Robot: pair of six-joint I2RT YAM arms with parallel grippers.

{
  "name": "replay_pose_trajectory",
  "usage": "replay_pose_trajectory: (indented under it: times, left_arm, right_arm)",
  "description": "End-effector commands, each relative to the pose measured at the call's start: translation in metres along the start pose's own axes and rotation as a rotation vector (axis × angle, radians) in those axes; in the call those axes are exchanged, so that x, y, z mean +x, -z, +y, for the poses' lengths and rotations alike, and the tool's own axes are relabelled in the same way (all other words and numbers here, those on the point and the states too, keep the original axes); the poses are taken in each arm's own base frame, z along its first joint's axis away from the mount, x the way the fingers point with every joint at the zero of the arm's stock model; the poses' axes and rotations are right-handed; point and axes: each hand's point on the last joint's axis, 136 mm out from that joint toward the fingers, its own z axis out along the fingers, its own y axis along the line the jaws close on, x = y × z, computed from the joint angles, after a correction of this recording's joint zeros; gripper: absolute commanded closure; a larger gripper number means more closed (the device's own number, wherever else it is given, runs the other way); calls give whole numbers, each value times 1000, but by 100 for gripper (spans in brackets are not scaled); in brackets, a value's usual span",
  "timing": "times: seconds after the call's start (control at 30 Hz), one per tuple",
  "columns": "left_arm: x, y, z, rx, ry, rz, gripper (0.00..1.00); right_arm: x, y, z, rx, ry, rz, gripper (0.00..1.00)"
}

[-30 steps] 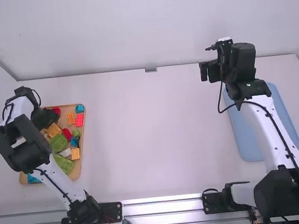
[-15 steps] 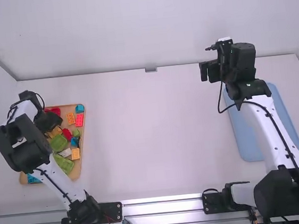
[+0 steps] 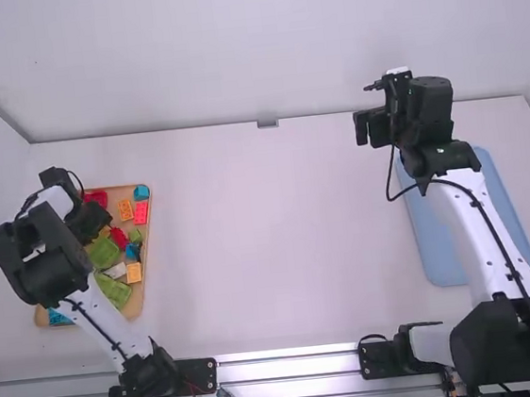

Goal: Assemble lego blocks to make yellow taxi

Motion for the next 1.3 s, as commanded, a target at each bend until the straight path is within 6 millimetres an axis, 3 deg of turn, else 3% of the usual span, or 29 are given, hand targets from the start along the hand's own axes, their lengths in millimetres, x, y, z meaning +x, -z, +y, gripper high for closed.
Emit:
replay_pose_trajectory:
  times: [0.0,0.2,0.43,0.53,0.57,0.63,0.73,0.8,0.83,0.87,0.9,0.93,0.97,1.0,1.1,1.17,1.2,1.27]
  left_arm:
    - [19,-11,3,-16,-23,55,51]
    - [10,6,2,-29,1,68,52]
    - [-33,60,-13,14,3,-14,59]
    - [-38,89,-43,100,-103,-20,61]
    - [-37,93,-49,113,-128,-17,61]
    - [-29,105,-69,133,-224,-9,71]
    - [-16,111,-94,95,-312,-19,72]
    - [2,113,-123,74,-439,-30,71]
    - [5,113,-127,72,-463,-32,71]
    - [20,114,-151,85,-569,-40,71]
    - [26,115,-160,92,-609,-44,72]
    - [46,117,-186,116,-742,-52,77]
    - [51,117,-192,121,-774,-53,77]
    - [75,117,-212,135,-894,-51,80]
    - [117,116,-235,146,-1107,-30,81]
    - [164,113,-256,160,-1307,-14,85]
    - [167,113,-257,161,-1319,-14,85]
    - [207,109,-268,161,-1512,-5,86]
  right_arm:
    - [-14,2,-1,0,1,-27,1]
    - [-14,2,-1,1,0,-27,1]
    - [-14,2,-1,1,0,-26,1]
    - [-14,2,-1,1,0,-26,1]
    - [-14,2,-1,1,0,-26,1]
    - [-14,2,-1,2,0,-26,1]
    - [-14,2,-1,1,0,-26,1]
    - [-14,2,-1,1,0,-27,1]
    - [-14,2,-1,1,0,-27,1]
    - [-14,2,-1,1,0,-27,1]
    - [-14,2,-1,1,1,-27,1]
    - [-14,2,-1,1,1,-27,1]
    - [-14,2,-1,1,3,-27,1]
    - [-14,2,-1,2,3,-26,1]
    - [-14,2,-1,2,3,-26,1]
    - [-14,2,-2,5,4,-25,1]
    - [-14,2,-2,5,3,-25,1]
    - [-14,2,-2,5,3,-26,1]
